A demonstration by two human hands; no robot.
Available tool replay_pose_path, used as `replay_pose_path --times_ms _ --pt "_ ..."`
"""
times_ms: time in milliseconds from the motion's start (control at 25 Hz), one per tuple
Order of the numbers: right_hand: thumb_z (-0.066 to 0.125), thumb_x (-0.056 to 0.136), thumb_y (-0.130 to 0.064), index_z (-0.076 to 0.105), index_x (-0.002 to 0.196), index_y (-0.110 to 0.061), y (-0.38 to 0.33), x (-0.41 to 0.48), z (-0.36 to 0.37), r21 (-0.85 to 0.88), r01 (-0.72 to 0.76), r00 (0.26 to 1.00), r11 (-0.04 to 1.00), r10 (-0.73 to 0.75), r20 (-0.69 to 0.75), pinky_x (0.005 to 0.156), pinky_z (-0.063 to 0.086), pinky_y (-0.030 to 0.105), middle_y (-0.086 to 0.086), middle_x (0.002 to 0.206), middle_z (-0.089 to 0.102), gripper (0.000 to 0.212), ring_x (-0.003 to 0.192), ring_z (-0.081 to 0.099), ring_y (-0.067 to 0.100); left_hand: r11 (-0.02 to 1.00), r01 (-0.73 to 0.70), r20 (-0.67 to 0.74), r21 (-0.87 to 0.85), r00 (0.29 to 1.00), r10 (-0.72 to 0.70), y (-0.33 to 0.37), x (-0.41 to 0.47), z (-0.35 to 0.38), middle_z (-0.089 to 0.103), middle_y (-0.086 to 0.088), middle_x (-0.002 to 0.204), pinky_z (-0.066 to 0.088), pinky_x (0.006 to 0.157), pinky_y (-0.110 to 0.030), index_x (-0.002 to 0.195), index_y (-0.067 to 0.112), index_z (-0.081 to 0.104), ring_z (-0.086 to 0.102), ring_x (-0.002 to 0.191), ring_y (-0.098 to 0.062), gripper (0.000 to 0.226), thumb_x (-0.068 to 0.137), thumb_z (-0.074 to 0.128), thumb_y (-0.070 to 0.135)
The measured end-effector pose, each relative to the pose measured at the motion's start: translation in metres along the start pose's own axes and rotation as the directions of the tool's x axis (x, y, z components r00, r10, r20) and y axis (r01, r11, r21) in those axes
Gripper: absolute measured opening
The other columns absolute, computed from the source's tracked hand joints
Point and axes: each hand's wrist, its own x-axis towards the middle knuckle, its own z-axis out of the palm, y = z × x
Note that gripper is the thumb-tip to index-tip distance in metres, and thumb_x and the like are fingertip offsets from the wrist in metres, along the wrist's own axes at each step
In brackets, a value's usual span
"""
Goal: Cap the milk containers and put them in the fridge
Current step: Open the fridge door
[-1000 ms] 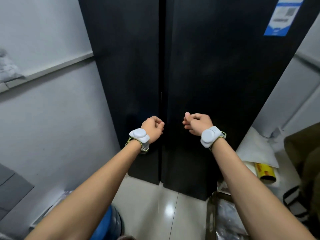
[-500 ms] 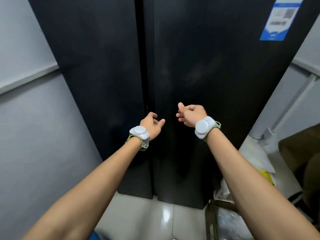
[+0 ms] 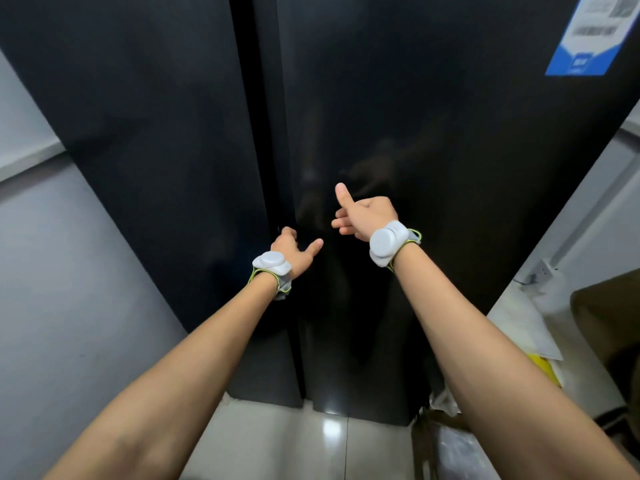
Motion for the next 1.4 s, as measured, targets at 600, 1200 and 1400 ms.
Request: replay_pose_path --times_ms 600,1200,1400 --pt "0.045 0.072 -0.088 0.078 0.059 -0.030 0.011 0.017 0.005 -0.026 0.048 0.998 0.999 -0.049 -0.027 0.075 0.054 0.025 -0.007 0.059 0.076 0.068 0.053 0.073 0.006 0.976 0.067 0.041 -0.207 0.997 -0.059 -0.009 0.015 0.006 0.047 0.007 0.077 0.038 0.059 -0.017 0.094 0.016 0.046 0.046 0.067 -0.008 0.037 0.084 0.074 0.037" --pt "0.050 0.068 -0.092 0.080 0.066 -0.034 0.031 -0.054 -0.006 0.036 0.101 0.994 0.994 -0.099 -0.053 0.088 0.059 0.033 -0.007 0.062 0.077 0.065 0.059 0.075 0.007 0.983 0.039 -0.055 -0.179 0.997 -0.049 -0.018 -0.079 -0.004 0.051 0.011 0.071 0.040 0.057 -0.019 0.081 0.021 0.047 0.047 0.063 -0.007 0.037 0.079 0.077 0.042" --pt "0.051 0.063 -0.095 0.079 0.064 -0.033 0.044 -0.098 -0.014 0.069 0.077 0.993 0.995 -0.071 -0.096 0.086 0.060 0.034 -0.006 0.062 0.077 0.068 0.057 0.075 0.008 0.973 0.013 -0.033 -0.229 0.999 -0.021 -0.016 -0.142 -0.007 0.055 0.013 0.077 0.040 0.057 -0.012 0.090 0.020 0.052 0.052 0.065 0.000 0.023 0.086 0.072 0.031"
